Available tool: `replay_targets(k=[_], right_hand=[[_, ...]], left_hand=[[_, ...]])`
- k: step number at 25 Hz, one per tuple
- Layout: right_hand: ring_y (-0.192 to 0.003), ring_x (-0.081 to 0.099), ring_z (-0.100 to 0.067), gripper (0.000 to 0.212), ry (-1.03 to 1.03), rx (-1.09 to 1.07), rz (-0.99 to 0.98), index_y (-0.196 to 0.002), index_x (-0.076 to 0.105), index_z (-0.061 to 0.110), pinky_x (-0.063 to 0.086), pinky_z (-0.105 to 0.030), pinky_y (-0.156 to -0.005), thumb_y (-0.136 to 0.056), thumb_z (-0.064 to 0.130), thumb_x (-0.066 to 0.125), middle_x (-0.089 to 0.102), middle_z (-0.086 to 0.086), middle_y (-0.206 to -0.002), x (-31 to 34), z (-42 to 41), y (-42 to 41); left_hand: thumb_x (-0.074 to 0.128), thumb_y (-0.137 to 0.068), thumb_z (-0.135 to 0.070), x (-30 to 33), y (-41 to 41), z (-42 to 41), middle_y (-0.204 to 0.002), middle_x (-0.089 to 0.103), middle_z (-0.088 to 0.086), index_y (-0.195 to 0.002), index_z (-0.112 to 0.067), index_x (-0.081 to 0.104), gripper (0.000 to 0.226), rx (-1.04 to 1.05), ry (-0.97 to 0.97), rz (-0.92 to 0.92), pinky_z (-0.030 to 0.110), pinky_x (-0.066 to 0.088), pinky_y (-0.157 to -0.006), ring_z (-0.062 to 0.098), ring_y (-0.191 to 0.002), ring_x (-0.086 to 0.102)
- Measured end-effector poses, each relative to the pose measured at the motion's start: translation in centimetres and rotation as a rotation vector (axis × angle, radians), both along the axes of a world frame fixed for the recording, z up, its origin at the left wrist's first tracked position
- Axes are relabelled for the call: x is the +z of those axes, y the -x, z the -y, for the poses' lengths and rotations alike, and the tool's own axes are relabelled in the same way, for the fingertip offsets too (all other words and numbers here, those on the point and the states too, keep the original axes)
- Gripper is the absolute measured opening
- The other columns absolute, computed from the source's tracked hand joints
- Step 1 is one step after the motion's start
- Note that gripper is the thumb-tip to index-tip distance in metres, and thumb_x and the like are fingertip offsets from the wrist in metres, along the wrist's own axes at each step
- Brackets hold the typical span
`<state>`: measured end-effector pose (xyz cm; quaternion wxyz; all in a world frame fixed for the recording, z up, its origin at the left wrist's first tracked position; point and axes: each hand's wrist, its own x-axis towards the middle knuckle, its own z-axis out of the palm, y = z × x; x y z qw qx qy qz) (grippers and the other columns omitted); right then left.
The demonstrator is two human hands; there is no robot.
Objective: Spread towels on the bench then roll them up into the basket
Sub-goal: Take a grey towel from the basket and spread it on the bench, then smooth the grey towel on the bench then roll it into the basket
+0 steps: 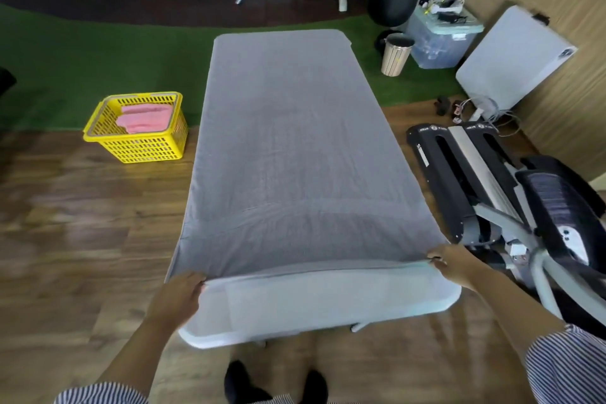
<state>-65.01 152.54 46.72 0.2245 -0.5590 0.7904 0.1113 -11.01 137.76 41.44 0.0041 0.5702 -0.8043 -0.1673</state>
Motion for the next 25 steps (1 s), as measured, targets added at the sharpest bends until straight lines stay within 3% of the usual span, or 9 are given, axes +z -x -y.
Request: replay_targets(k=[3,8,12,16,19,21,23,25], right_hand=[[-0.116,0.051,-0.025,0.03,0.008,-0.012,0.024,-0.124,0.057,0.012,0.037,-0.026,-0.091,-0.097,0.016,0.045,0.057,-0.007,-0.128,-0.3,-1.0,0.0],[-0.115,0.052,-0.022,0.03,0.018,-0.023,0.043,-0.12,0.06,0.013,0.037,-0.024,-0.091,-0.093,0.017,0.048,0.059,-0.003,-0.126,-0.9,-2.2,-0.3],[-0.112,0.052,-0.024,0.027,0.124,-0.024,0.069,-0.118,0.06,0.011,0.036,-0.024,-0.092,-0.094,0.014,0.049,0.057,-0.008,-0.118,-0.7,-1.9,-1.0],[-0.118,0.049,-0.025,0.029,0.119,-0.111,0.078,-0.121,0.058,0.01,0.036,-0.027,-0.097,-0.093,0.015,0.052,0.054,-0.009,-0.125,-1.0,-2.6,-0.5],[-0.116,0.052,-0.022,0.028,0.048,-0.146,0.083,-0.12,0.058,0.01,0.036,-0.024,-0.092,-0.095,0.013,0.048,0.057,-0.006,-0.126,-1.0,-3.4,-0.4],[-0.11,0.054,-0.021,0.025,0.034,-0.167,0.107,-0.116,0.06,0.012,0.036,-0.022,-0.084,-0.094,0.014,0.05,0.06,-0.005,-0.122,-0.7,-3.4,-0.6],[-0.112,0.053,-0.02,0.027,0.022,-0.195,0.125,-0.119,0.059,0.013,0.035,-0.021,-0.085,-0.094,0.016,0.049,0.059,-0.003,-0.123,-0.5,-3.2,-0.8],[-0.114,0.052,-0.02,0.029,0.027,-0.197,0.125,-0.122,0.057,0.011,0.036,-0.022,-0.089,-0.094,0.016,0.048,0.056,-0.004,-0.126,-0.5,-3.1,-0.9]], left_hand=[[0.069,-0.078,0.0,-0.7,-0.8,-1.0,-0.085,0.069,0.012,-0.093,-0.01,0.071,0.018,-0.031,0.024,0.04,0.042,0.051,-0.063,0.037,-0.077,0.065],[0.051,-0.095,-0.017,0.0,-0.9,-2.2,-0.107,0.067,-0.001,-0.114,-0.023,0.067,0.025,-0.028,-0.014,0.07,0.039,0.046,-0.082,0.024,-0.101,0.06],[0.062,-0.087,-0.013,1.2,0.3,-2.9,-0.088,0.065,-0.004,-0.093,-0.019,0.067,0.009,-0.088,0.134,-0.008,0.042,0.048,-0.074,0.024,-0.085,0.065],[0.074,-0.076,-0.007,0.9,0.0,-2.6,-0.083,0.065,-0.007,-0.086,-0.02,0.068,0.018,-0.157,0.135,-0.035,0.039,0.049,-0.064,0.021,-0.075,0.065],[0.061,-0.08,-0.013,0.7,-1.4,-2.5,-0.076,0.063,-0.007,-0.083,-0.023,0.065,0.011,-0.163,0.112,-0.023,0.035,0.046,-0.058,0.023,-0.068,0.064],[0.057,-0.085,-0.017,0.7,-1.9,-2.5,-0.078,0.065,-0.008,-0.085,-0.024,0.067,0.012,-0.139,0.088,-0.039,0.034,0.045,-0.062,0.022,-0.072,0.065],[0.052,-0.092,-0.024,0.9,-1.9,-2.4,-0.083,0.064,-0.01,-0.09,-0.023,0.067,0.015,-0.134,0.055,-0.062,0.036,0.047,-0.069,0.019,-0.079,0.064],[0.043,-0.092,-0.032,1.2,-1.9,-2.5,-0.081,0.063,-0.012,-0.09,-0.024,0.066,0.025,-0.176,0.098,-0.083,0.034,0.048,-0.065,0.016,-0.075,0.063]])
